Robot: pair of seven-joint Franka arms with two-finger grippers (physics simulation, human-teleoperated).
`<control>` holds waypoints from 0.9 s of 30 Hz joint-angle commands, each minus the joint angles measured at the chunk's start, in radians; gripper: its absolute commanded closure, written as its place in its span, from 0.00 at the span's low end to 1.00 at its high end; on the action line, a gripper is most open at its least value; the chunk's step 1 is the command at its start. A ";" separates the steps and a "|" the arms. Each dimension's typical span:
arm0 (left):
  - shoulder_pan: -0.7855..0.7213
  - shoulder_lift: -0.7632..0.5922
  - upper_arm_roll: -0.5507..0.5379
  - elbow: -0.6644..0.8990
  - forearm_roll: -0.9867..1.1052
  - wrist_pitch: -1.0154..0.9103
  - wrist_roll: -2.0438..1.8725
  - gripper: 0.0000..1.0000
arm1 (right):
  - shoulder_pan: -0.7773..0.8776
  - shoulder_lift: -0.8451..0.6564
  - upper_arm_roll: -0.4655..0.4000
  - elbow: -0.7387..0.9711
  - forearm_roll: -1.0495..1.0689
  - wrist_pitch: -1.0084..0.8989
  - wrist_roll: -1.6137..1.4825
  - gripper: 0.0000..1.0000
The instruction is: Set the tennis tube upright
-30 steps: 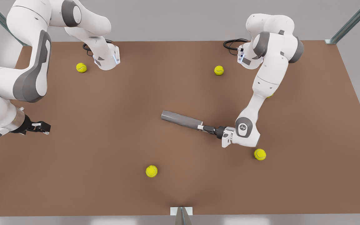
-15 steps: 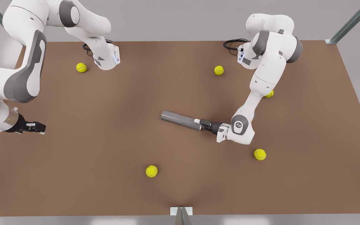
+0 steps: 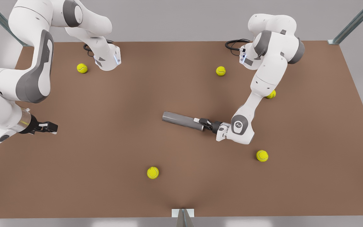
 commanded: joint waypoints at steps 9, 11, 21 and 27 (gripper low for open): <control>0.008 -0.029 0.007 0.002 0.024 -0.042 0.032 0.66 | -0.009 -0.001 -0.001 0.000 0.000 -0.003 0.005 0.00; 0.009 -0.036 0.020 0.002 0.030 -0.064 0.032 0.77 | -0.014 -0.002 -0.003 0.000 0.002 -0.003 0.002 0.00; 0.009 -0.173 0.087 0.008 0.172 -0.093 -0.092 0.79 | -0.014 -0.001 -0.003 0.000 0.000 -0.003 0.002 0.00; 0.008 -0.319 0.196 0.009 0.344 -0.105 -0.149 0.79 | -0.014 -0.001 -0.003 0.000 -0.003 -0.003 0.002 0.00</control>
